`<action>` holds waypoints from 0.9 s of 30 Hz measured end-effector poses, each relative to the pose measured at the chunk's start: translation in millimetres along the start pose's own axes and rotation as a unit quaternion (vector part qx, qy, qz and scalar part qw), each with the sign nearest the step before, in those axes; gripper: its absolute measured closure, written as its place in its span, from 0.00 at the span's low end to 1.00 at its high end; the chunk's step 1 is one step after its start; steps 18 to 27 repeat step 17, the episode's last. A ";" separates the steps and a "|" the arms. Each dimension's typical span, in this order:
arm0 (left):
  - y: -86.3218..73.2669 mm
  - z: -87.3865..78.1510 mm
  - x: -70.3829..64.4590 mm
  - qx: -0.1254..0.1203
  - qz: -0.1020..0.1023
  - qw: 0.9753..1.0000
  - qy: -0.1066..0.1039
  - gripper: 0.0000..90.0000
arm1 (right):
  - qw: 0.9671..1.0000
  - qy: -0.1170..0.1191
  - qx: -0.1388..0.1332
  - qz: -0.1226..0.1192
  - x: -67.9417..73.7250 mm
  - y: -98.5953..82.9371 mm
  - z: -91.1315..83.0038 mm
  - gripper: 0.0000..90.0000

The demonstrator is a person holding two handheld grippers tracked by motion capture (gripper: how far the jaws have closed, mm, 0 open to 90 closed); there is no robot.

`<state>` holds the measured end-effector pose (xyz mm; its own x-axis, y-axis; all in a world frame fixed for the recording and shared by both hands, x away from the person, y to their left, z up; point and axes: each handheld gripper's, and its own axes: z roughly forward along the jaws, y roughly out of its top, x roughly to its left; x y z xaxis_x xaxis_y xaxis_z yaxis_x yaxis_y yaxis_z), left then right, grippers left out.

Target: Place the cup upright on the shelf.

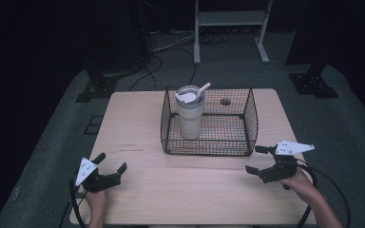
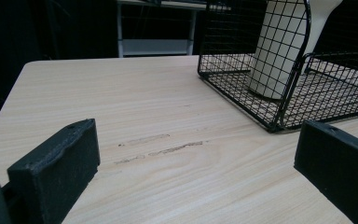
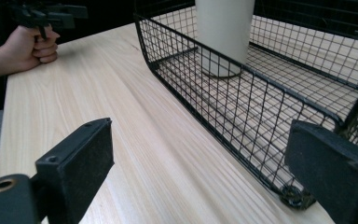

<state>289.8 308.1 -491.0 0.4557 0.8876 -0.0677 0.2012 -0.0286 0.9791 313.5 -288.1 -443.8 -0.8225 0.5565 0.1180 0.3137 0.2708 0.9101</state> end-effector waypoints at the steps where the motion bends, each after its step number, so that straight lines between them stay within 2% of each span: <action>1: 0.0 0.0 0.0 0.000 0.000 1.000 0.000 0.00 | 1.000 0.000 0.000 0.001 0.2 -1.2 -0.2 0.08; 8: 0.0 0.0 -0.2 0.000 0.000 1.000 0.000 0.00 | 1.000 -0.008 0.000 0.007 2.5 -12.3 -1.1 0.08; 13: 0.0 -0.1 -0.1 0.003 0.003 1.000 0.000 0.00 | 1.000 -0.016 0.001 0.004 8.3 -18.3 -0.5 0.08; 17: 0.1 0.1 -0.2 0.003 0.004 1.000 0.002 0.00 | 1.000 -0.021 -0.008 0.004 15.4 -24.5 -0.3 0.08; 27: 0.1 0.1 -0.2 0.003 0.004 1.000 0.002 0.00 | 1.000 -0.021 -0.008 0.004 15.4 -24.5 -0.3 0.08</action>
